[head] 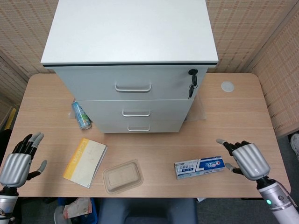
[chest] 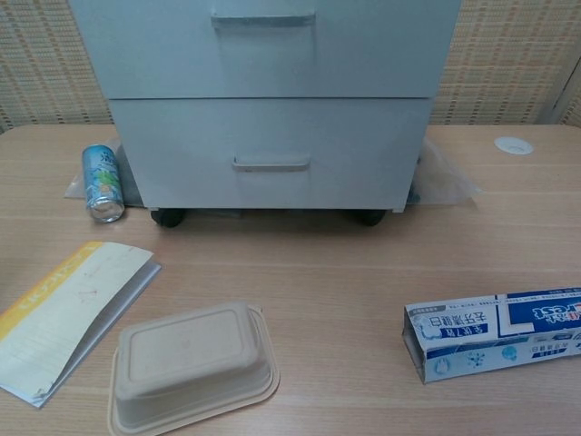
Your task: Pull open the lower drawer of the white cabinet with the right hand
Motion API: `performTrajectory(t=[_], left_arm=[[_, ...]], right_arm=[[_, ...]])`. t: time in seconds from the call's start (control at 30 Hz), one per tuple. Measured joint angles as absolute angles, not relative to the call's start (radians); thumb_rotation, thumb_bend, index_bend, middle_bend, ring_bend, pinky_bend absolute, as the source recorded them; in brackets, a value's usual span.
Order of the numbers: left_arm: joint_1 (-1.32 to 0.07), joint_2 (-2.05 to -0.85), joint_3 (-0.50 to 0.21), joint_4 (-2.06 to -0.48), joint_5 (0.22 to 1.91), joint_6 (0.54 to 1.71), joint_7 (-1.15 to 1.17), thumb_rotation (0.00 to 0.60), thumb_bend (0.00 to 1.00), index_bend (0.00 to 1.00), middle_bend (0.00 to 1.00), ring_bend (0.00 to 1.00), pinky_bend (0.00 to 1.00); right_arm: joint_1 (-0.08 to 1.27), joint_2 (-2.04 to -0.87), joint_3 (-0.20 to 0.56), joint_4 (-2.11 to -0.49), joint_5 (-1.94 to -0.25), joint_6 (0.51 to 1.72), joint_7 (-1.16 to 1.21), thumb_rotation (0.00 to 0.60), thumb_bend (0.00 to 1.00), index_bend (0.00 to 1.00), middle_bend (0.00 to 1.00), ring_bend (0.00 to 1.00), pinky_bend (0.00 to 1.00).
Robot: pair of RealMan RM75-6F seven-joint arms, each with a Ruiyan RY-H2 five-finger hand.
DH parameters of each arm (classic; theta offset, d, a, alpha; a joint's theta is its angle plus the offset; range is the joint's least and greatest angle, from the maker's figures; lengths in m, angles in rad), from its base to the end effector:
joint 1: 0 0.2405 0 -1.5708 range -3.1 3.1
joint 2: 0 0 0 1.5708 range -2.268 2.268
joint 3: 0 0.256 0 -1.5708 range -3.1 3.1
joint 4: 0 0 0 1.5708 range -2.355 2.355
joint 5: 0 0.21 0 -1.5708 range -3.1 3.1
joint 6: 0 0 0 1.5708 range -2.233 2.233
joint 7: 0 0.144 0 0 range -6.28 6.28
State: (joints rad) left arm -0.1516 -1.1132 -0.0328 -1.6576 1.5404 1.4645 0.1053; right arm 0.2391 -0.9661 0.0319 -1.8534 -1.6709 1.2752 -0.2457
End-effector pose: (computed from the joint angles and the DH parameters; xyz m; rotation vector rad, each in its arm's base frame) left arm -0.2869 0.1960 0.1495 -1.5021 -0.8165 -0.9066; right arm -0.2327 -0.2055 0.1464 1.8177 -0.6967 0.8488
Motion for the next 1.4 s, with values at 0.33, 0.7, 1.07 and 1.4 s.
performTrajectory(t=[0.33,0.7,1.07,1.4], left_arm=[[-0.148,-1.109,-0.03,-1.655,1.551,1.472,0.099,0.6,0.35,0.05,0.08,0.06,0.16],[-0.146,-1.109,-0.027,-1.653,1.558,1.474,0.095,0.6,0.35,0.05,0.08,0.06,0.16],[-0.144,-1.111,-0.026,-1.646,1.556,1.473,0.091,0.6,0.35,0.05,0.08,0.06,0.16],[-0.145,-1.114,-0.025,-1.635,1.558,1.471,0.082,0.6,0.35,0.05,0.08,0.06,0.16]], right_arm=[[0.404,-1.009,0.094,-1.95,-1.499,1.024,-0.43,0.6,0.26,0.09,0.86,0.87,0.75],[0.617,-1.121,0.162,-2.007,-1.21,0.86,-0.647,0.6,0.28,0.05,0.91,0.94,0.76],[0.794,-1.25,0.172,-1.985,-0.976,0.846,-0.807,0.6,0.31,0.09,0.91,0.94,0.76],[0.909,-1.345,0.153,-1.924,-0.811,0.917,-0.896,0.6,0.31,0.09,0.91,0.94,0.76]])
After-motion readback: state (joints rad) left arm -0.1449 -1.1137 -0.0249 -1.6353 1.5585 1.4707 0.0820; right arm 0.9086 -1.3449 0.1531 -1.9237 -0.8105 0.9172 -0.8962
